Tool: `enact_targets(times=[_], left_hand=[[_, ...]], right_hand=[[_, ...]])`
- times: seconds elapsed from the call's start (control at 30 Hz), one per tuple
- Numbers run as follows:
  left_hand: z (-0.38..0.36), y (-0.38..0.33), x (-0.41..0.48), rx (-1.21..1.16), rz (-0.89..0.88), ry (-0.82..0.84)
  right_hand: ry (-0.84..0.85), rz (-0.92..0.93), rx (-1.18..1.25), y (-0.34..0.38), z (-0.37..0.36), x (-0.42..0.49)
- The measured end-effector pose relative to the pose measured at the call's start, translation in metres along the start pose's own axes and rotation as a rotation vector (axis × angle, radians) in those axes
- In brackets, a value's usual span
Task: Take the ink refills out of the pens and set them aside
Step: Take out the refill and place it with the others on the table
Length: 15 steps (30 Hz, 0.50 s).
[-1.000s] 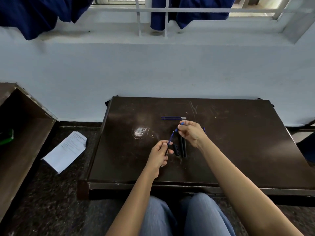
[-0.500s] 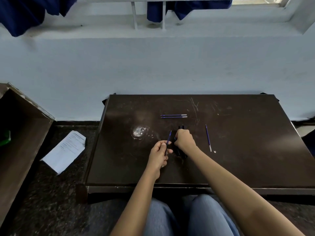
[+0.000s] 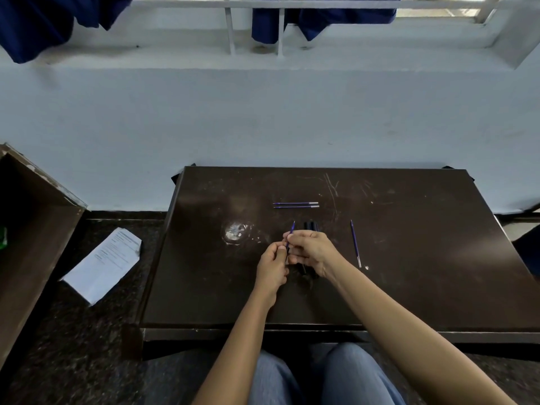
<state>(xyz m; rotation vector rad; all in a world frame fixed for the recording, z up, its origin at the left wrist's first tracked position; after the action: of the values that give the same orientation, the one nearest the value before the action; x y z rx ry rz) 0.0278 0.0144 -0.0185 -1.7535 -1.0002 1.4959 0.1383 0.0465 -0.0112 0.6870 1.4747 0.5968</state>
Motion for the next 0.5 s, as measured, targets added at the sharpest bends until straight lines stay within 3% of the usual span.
enact_targets(times=[0.13,0.3,0.5], left_hand=[[-0.002,0.0,0.004,-0.032,0.042,-0.013],[0.0,-0.003,0.017,-0.042,0.038,-0.044],[0.001,0.001,0.025,-0.051,0.078,-0.069]], right_hand=[[-0.012,0.026,0.089,0.025,0.006,0.013],[0.066,0.003,-0.092,0.027,0.0,0.018],[-0.079,0.12,-0.055,0.055,0.009,0.053]])
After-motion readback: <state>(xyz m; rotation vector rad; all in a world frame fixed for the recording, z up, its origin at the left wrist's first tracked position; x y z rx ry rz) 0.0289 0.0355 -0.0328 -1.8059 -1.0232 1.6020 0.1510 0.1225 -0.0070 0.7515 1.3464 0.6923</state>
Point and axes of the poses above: each hand's wrist, its own x-axis towards the middle knuckle, its own z-axis out of the back of the hand, y = z × x, the point moved 5 cm from there along x, towards the middle knuckle, and after that the axes turned 7 degrees about -x, right-handed, at the moved point
